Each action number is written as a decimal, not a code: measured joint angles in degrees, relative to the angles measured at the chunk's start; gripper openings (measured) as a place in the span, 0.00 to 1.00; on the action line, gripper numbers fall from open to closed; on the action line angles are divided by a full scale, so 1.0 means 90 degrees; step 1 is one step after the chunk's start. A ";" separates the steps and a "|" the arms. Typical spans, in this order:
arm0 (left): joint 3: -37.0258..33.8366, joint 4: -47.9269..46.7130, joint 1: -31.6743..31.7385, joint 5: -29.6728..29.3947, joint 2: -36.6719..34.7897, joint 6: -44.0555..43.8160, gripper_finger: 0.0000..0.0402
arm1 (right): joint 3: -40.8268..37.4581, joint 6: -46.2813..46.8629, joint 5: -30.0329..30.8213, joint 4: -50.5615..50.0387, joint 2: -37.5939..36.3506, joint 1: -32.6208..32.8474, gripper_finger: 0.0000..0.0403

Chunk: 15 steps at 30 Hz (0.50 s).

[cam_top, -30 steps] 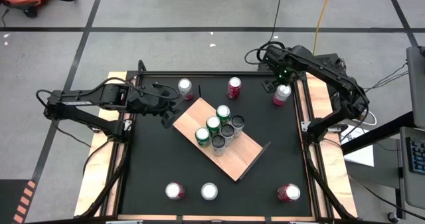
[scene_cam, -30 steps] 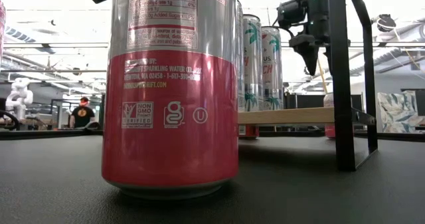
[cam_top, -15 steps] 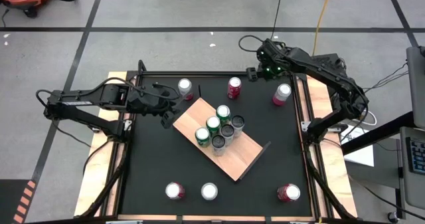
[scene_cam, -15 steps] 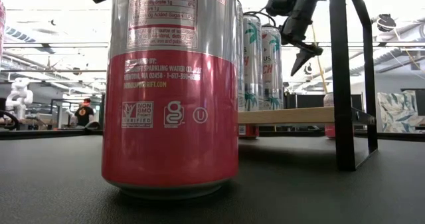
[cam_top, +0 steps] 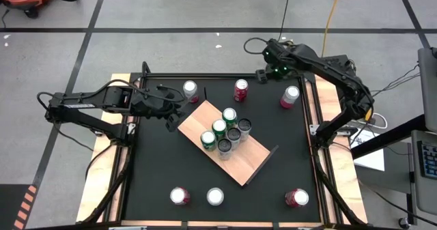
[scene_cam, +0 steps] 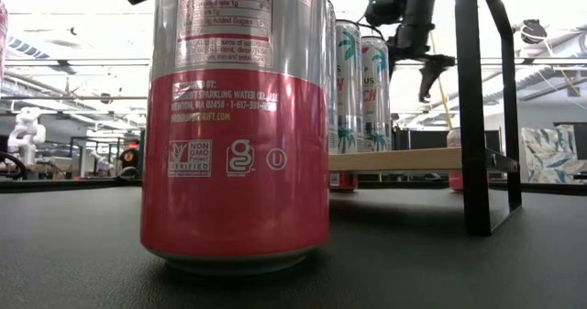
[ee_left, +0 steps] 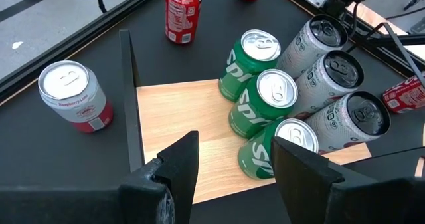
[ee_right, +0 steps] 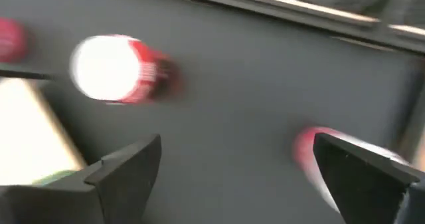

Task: Place canned beverage on shelf
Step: Put the top right white and pink soda can on the shelf

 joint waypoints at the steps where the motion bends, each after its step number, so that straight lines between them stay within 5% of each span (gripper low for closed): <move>1: 0.0000 0.0000 0.0000 0.0000 0.0000 0.0000 0.46 | 0.0023 -0.0056 0.0174 -0.0272 -0.0001 -0.0024 0.93; 5: 0.0000 -0.0001 0.0000 -0.0141 0.0046 0.0000 0.46 | -0.0020 -0.0304 0.0340 -0.1140 0.0005 -0.0196 0.93; 15: -0.0005 -0.0024 0.0000 -0.0179 0.0187 0.0036 0.46 | -0.0171 -0.0576 0.0519 -0.1299 0.0004 -0.0839 0.93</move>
